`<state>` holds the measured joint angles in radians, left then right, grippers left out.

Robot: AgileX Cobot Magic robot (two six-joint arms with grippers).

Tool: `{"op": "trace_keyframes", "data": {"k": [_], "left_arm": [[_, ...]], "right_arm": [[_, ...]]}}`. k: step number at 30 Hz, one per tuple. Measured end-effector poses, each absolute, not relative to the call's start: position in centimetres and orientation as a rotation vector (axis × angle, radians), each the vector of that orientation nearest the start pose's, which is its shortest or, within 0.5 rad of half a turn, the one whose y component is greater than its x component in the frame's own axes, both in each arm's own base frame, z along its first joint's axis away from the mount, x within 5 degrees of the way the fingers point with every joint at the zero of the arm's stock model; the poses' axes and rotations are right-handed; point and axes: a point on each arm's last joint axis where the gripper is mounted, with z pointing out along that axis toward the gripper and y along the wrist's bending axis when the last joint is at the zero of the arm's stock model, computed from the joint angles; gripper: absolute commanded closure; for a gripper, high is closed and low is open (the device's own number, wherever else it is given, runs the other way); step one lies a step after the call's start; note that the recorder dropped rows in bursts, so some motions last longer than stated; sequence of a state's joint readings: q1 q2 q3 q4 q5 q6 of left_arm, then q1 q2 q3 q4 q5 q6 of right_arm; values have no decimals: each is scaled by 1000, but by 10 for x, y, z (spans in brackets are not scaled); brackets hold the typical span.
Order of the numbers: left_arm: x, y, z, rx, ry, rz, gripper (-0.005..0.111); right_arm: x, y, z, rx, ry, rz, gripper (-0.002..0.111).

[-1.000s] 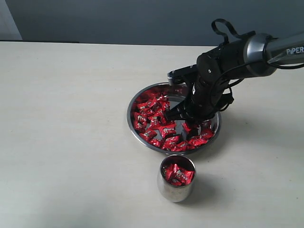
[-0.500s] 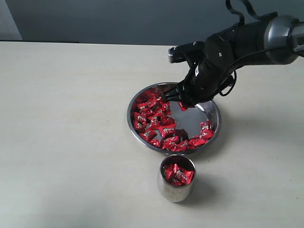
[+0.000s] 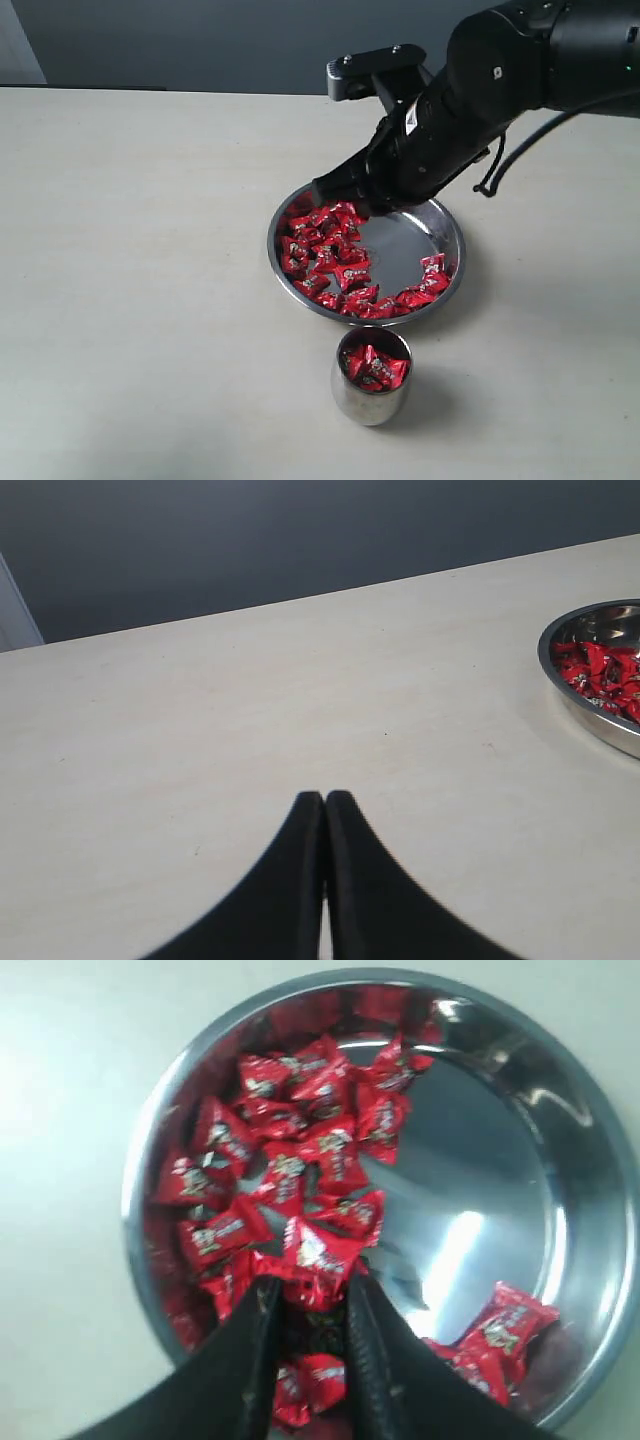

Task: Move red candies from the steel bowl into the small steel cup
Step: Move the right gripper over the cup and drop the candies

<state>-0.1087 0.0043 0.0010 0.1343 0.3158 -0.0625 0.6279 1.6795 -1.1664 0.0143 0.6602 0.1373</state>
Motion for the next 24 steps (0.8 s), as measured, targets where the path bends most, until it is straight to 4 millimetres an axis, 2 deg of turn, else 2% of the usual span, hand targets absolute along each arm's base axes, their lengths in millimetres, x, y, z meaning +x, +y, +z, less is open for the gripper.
{"op": "trace_keyframes", "data": {"k": [5,12,17,24], "left_arm": [[54,-2,184,127,1797,6,106],[54,-2,184,127,1797,6,106],[54,-2,184,127,1797,6,106],[54,-2,184,127,1797,6,106]], "right_arm": [[246,212,240,-743,2605,289,109],[204,204,242,-791,2680,344,109],[190,197,239,-765,2741,387,109],[184,196,228,-772,2774,427,109]]}}
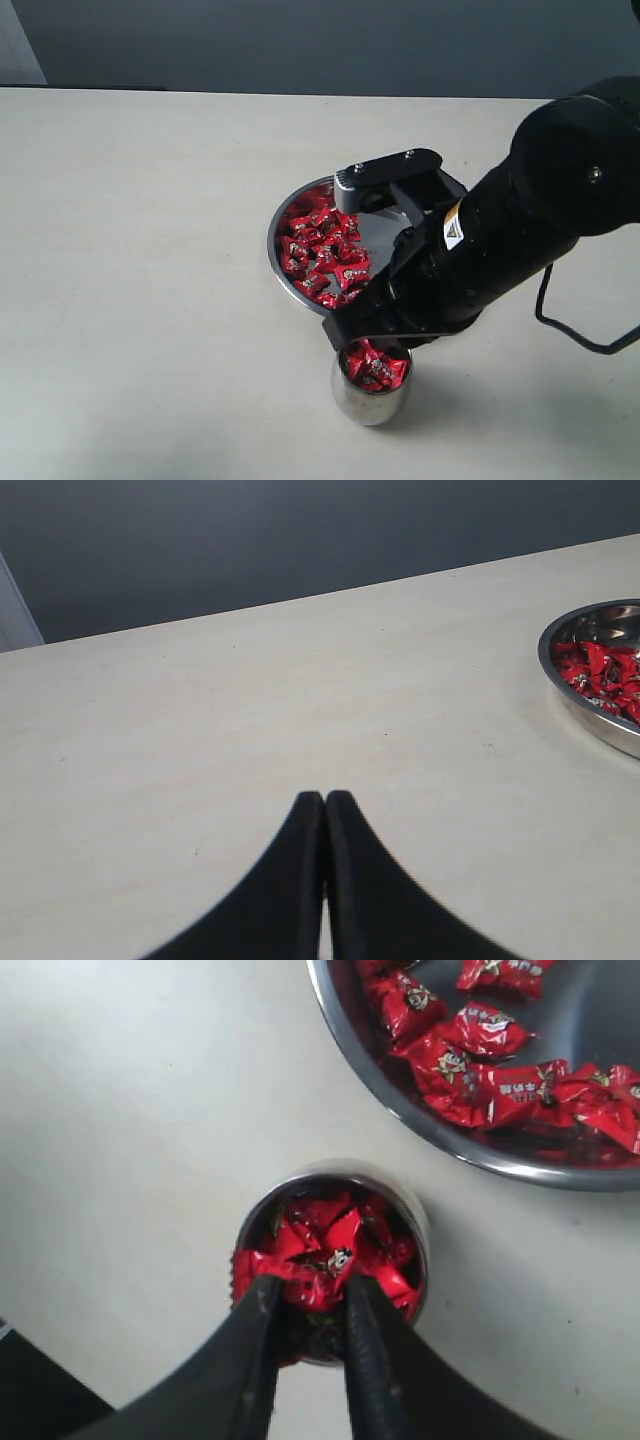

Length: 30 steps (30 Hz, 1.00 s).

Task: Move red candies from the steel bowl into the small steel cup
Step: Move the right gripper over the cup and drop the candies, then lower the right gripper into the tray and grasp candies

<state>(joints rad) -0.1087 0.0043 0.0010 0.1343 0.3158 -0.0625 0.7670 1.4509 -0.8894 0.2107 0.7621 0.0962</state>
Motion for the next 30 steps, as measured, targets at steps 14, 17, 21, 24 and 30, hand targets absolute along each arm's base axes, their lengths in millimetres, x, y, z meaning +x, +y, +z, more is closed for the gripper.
{"op": "trace_keyframes", "data": {"k": [14,17,21,24,30], "left_arm": [[54,-2,184,127,1797,6,106],[54,-2,184,127,1797,6,106],[54,-2,184,127,1797,6,106],[54,-2,184,127,1797,6,106],[54,-2,184,127,1797,6,106]], "right_arm": [[188,200,207,-826,2800,393,84],[188,201,207,-831,2794,396,80],[188,201,207,-838,2792,396,73],[188,201,207,-840,2791,395,71],[215,215,229,-833,2554,383,71]]}}
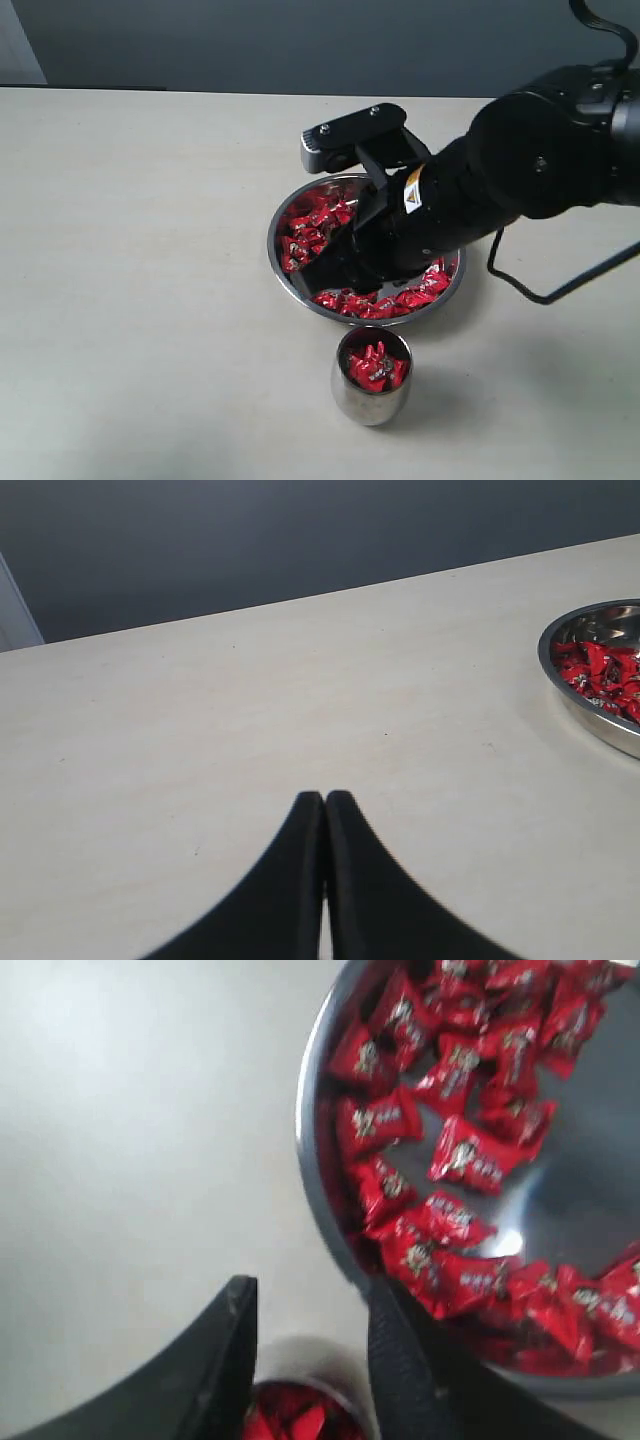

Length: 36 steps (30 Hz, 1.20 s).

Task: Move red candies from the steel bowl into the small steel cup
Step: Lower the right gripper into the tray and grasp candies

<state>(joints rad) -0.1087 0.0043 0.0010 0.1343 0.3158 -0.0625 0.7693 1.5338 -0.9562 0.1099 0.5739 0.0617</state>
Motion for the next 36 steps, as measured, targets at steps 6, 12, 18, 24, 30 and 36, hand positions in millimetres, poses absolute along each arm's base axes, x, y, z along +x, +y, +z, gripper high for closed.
{"op": "trace_keyframes", "data": {"k": [6,12,18,24,30,36], "left_arm": [[54,-2,184,127,1797,6,106],[54,-2,184,127,1797,6,106],[54,-2,184,127,1797,6,106],[54,-2,184,127,1797,6,106],[54,-2,184,127,1797,6,106],[54,-2,184,127,1797,6,106]], "right_arm": [[246,215,205,-775,2594,244,71],[277,209,175,-690,2689,186,71],[294,220,161,-698,2698,189,71],[302,227,145,-726,2733,166,71],[304,228,133,-735,2764,151,71],[304,228,121,-742,2790,137,71]]}}
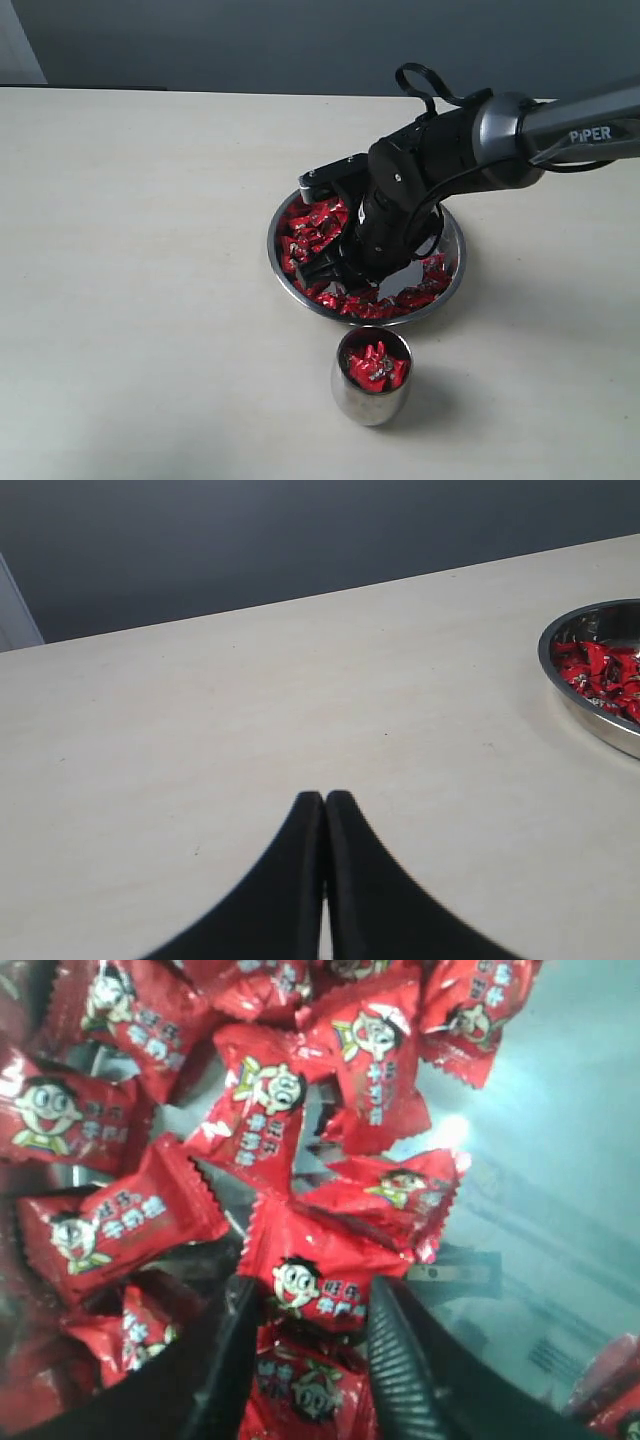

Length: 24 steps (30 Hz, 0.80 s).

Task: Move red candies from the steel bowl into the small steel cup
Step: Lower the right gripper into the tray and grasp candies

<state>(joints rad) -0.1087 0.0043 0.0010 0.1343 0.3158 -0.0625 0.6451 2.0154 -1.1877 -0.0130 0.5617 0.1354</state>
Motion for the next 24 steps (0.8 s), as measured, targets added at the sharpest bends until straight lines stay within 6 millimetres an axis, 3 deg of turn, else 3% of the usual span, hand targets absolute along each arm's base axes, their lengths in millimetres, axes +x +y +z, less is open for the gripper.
{"op": "trace_keyframes", "data": {"k": [4,8,18,24], "left_arm": [[54,-2,184,127,1797,6,106],[54,-2,184,127,1797,6,106],[54,-2,184,127,1797,6,106],[54,-2,184,127,1797,6,106]], "right_arm": [[306,229,121,-737,2771,148,78],[307,230,121,-743,2758,146,107],[308,230,122,-755,2742,142,108],[305,228,146,-743,2713,157,108]]}}
